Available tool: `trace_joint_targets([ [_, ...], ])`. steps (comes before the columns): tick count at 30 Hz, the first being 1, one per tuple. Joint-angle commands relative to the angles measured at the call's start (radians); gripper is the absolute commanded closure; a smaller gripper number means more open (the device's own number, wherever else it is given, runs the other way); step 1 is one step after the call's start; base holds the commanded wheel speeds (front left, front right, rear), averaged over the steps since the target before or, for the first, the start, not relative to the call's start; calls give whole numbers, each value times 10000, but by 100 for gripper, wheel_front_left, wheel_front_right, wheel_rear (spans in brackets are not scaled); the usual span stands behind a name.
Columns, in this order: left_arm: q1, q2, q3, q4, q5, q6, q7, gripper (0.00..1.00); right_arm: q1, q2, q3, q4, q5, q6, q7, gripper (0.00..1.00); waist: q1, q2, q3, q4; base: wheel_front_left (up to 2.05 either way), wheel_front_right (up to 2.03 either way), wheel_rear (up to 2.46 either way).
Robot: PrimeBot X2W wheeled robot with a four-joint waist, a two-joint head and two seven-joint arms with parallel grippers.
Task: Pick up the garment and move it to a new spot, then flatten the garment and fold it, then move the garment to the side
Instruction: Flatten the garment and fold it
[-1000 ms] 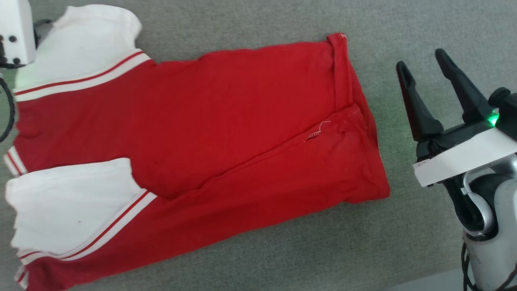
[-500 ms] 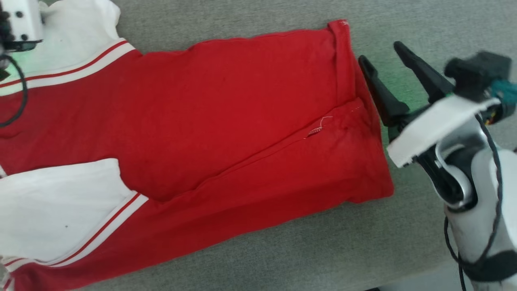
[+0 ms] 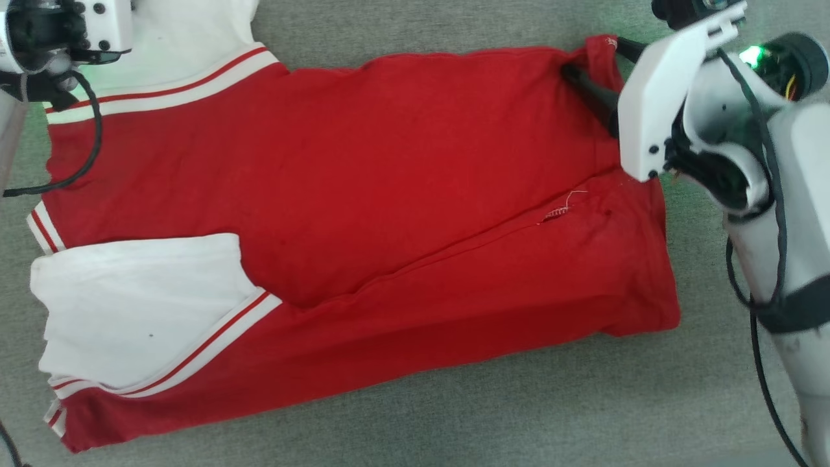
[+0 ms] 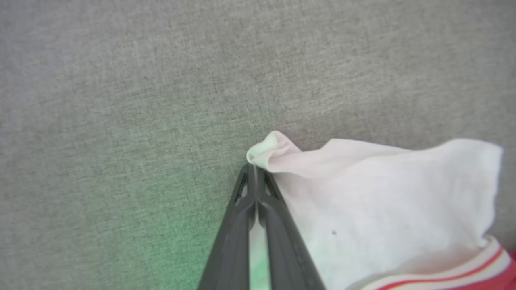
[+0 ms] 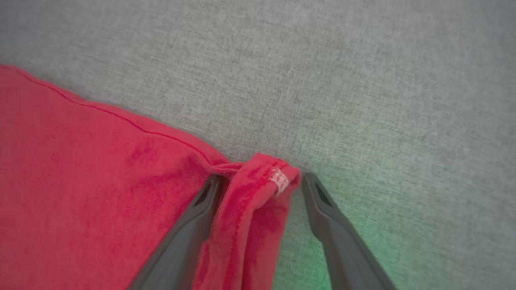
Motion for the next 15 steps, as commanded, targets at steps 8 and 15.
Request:
trace_joint_targets([
  [8, 231, -360, -122, 432, -57, -250, -466, 100, -253, -55, 185, 953, 265, -1, 2632, 100, 0, -1, -203, 490, 0, 0, 0],
  [15, 42, -537, -21, 395, -142, -399, -787, 100, -162, -233, -153, 395, 312, 1, 2645, 100, 0, -1, -487, 790, 0, 0, 0],
])
